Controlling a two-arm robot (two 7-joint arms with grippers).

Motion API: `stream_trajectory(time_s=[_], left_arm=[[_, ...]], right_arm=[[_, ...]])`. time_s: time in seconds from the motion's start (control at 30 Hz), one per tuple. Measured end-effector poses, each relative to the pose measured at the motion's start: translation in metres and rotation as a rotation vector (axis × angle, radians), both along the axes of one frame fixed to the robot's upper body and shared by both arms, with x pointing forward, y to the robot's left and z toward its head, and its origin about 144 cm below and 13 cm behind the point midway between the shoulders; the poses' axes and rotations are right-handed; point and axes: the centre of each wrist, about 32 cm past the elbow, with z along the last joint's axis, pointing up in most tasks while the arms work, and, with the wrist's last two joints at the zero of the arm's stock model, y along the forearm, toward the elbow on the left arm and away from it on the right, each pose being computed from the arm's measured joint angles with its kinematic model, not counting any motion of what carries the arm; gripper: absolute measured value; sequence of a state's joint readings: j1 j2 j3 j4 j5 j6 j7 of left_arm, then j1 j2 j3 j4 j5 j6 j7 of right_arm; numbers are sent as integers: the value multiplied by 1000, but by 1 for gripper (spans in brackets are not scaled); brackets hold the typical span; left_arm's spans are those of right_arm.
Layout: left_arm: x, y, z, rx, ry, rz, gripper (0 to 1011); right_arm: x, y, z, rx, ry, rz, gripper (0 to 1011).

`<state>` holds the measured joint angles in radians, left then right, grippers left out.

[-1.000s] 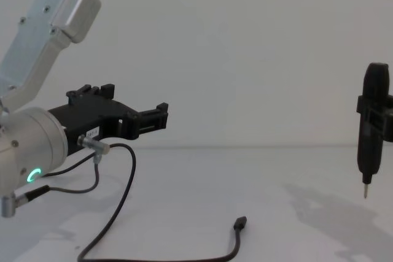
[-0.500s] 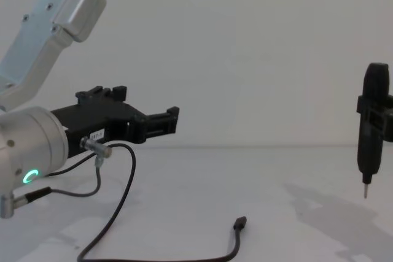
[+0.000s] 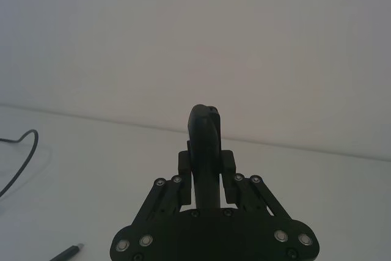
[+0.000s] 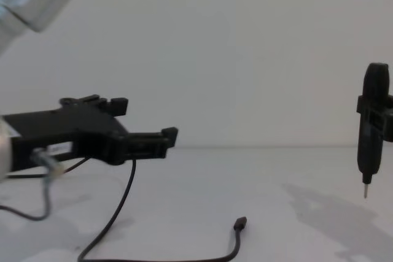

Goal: Pick up the data cable with the one hand.

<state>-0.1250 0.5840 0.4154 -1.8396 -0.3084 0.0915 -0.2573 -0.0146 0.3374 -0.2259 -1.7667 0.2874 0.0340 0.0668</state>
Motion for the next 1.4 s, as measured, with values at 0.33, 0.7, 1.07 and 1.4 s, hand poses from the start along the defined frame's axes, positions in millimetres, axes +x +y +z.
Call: stream_trajectory(time_s=[0.33, 0.7, 1.07, 1.4], left_arm=[[-25, 30, 27, 76, 52, -96, 1001], [-35, 38, 48, 128, 103, -189, 1001], [-37, 35, 53, 192, 136, -235, 1001], [-37, 28, 45, 247, 173, -261, 1001]], right_arm=[[0, 0, 0, 0, 0, 0, 284], [0, 0, 0, 0, 0, 0, 283], [0, 0, 0, 0, 0, 0, 284], [0, 0, 0, 0, 0, 0, 284]])
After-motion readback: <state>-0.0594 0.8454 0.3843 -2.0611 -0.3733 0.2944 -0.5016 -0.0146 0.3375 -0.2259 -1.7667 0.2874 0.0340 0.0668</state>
